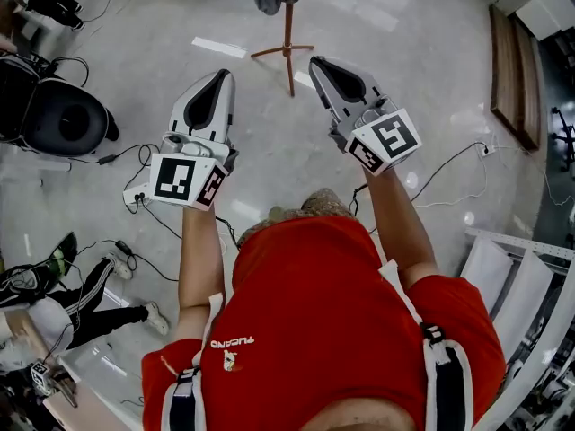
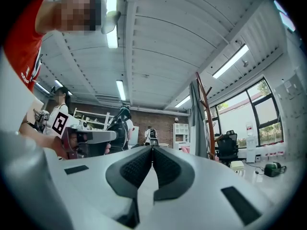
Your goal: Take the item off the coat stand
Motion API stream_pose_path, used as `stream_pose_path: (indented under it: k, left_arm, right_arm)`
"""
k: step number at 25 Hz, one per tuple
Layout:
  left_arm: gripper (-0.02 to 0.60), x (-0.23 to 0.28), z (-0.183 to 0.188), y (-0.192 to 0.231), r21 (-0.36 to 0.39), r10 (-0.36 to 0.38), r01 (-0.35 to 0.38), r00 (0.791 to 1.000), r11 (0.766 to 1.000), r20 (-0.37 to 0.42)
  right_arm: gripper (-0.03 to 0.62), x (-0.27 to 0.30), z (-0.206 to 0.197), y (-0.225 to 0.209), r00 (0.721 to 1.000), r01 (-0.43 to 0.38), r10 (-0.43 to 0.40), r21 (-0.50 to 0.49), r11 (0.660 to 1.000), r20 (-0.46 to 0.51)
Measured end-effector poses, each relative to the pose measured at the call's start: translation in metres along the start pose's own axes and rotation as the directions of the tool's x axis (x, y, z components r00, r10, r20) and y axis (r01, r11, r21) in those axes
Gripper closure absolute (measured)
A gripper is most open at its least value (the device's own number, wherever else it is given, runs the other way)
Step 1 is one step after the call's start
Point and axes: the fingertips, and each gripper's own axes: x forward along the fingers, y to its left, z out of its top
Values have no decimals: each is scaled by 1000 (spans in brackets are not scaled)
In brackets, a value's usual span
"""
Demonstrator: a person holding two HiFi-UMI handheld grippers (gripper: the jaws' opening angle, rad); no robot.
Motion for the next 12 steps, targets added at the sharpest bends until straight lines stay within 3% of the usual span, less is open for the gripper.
stream_pose_path:
  k: [8, 12]
  left_arm:
    - [572, 6, -13, 89, -35, -10, 10, 1000, 999, 2]
    - [572, 11, -15, 91, -36, -2, 2, 1000, 999, -6]
  right_arm:
    - [562, 84, -22, -2, 997, 60, -60, -6, 998, -39]
    - [475, 88, -25, -12, 996, 75, -76, -10, 997, -52]
